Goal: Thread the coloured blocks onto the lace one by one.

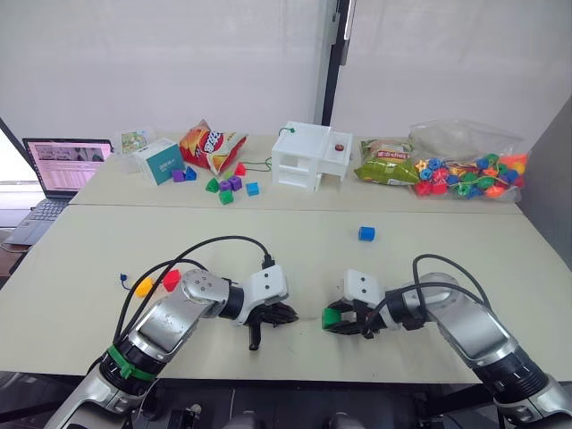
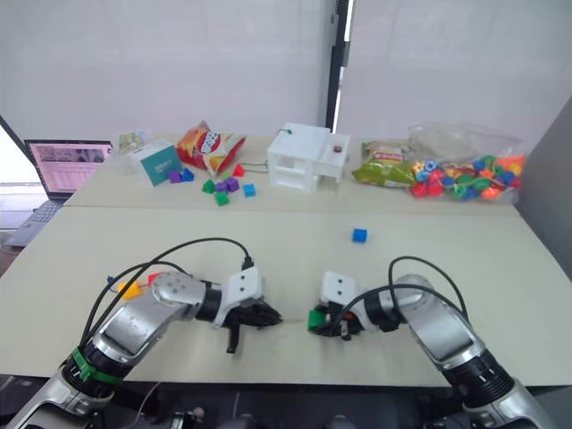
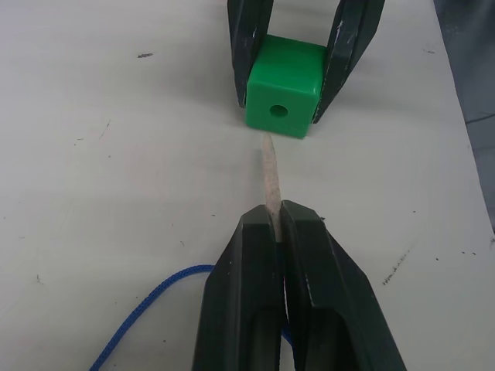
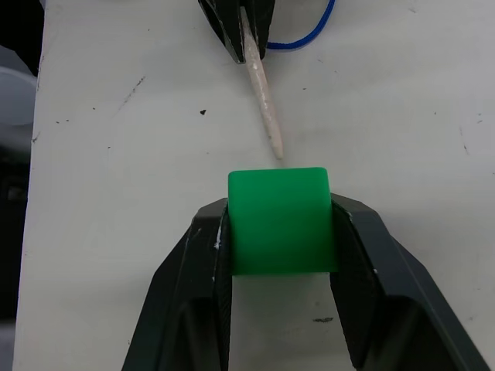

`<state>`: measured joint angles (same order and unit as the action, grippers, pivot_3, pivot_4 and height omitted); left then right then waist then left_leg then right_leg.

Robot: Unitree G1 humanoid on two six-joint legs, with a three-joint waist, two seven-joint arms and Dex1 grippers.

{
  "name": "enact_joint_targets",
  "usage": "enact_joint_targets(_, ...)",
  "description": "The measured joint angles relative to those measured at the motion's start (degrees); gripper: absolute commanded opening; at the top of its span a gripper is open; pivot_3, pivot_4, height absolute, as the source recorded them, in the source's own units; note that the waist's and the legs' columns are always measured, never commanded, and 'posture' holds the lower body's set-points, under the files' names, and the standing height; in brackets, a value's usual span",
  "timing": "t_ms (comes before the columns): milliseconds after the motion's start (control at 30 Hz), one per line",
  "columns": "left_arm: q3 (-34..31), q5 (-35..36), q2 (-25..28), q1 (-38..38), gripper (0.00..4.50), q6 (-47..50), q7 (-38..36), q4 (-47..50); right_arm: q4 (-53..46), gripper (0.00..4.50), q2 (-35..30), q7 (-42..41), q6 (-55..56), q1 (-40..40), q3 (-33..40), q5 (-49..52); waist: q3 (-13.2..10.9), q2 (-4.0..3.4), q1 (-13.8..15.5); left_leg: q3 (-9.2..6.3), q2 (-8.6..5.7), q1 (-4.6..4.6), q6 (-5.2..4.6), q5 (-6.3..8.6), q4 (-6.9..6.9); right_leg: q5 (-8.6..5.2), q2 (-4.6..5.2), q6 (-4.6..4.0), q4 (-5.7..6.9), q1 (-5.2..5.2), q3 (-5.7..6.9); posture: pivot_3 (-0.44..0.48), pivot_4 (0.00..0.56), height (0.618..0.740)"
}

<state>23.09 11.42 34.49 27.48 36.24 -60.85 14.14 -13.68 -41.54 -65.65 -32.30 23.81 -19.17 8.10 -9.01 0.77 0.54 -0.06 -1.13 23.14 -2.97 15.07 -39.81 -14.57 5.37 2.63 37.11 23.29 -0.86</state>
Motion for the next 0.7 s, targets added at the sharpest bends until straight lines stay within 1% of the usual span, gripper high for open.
enact_joint_targets(700,2.5,-1.3,-3.6,3.1,0.00,1.7,1.6,-0.9,-2.4,1.19,1.8,3.3,-5.3,0.5,-0.4,-0.1,0.0,0.00,-0.2,-0.01,0.02,-0.01,0.00,-0.01,-0.01,0.00,-0.05,0.00,0.00,-0.01,0.01,0.000,0.150,0.740)
